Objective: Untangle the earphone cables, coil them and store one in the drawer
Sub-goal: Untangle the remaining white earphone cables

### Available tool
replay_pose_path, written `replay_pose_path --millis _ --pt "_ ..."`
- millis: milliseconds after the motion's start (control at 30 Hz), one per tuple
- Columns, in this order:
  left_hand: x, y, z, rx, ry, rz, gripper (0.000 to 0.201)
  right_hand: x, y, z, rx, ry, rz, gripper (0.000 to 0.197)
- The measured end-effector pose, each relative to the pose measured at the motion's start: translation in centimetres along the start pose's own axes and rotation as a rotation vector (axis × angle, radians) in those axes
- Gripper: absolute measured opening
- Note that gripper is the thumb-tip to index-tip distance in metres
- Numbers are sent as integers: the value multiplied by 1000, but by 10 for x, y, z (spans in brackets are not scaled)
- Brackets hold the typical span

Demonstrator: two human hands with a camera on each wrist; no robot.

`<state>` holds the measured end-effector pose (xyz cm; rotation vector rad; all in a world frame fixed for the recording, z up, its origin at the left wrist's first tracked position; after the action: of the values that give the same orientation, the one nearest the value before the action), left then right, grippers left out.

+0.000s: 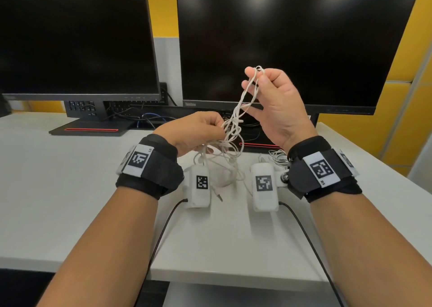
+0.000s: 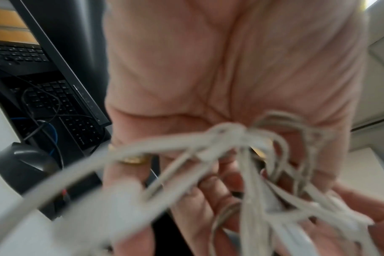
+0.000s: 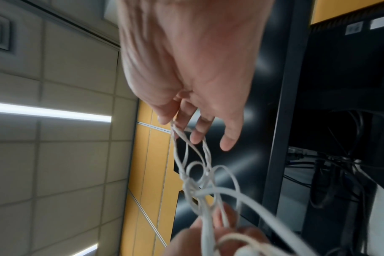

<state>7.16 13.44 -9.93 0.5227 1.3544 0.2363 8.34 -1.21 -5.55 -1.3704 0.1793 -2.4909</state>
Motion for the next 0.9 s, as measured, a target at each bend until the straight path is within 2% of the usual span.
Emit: replay_pose_path --millis 67,167,267,333,400,467,533,633,800,900 --pt "1 2 0 -16 35 -75 6 0 5 2 -69 31 0 9" --pt "3 10 1 -101 57 -55 11 -1 10 4 -120 24 -2 8" --pt "2 20 3 -253 -3 -152 10 -10 15 4 -171 -59 -208 10" --pt "3 27 3 -361 -37 -217 18 -21 18 4 -176 -134 -391 18" --pt "4 33 4 -446 -42 -235 23 -23 20 3 -186 -136 -504 21" --pt "7 36 4 -493 -48 -269 26 -19 15 3 -150 -90 -537 13" --pt "7 35 5 -485 -54 -317 29 -18 3 -1 -22 -93 -506 13" --pt "1 29 4 -406 -77 -332 22 -23 -10 -8 137 -111 -559 29" --pt "-4 16 2 -258 -56 -170 15 -21 -1 -4 60 -94 -520 27" --pt "-2 18 2 -281 -23 -97 5 -23 -1 -3 52 -114 -424 21"
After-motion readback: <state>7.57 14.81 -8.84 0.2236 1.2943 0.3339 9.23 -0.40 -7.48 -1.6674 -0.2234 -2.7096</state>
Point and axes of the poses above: each hand's wrist, its own z-axis towards the middle knuckle, its own y-axis out of the back of the hand, x = y × z, the point moved 7 cm from there along z, towards the middle knuckle, and after that the axes turned 5 degrees about -x, right-handed, at the moved point
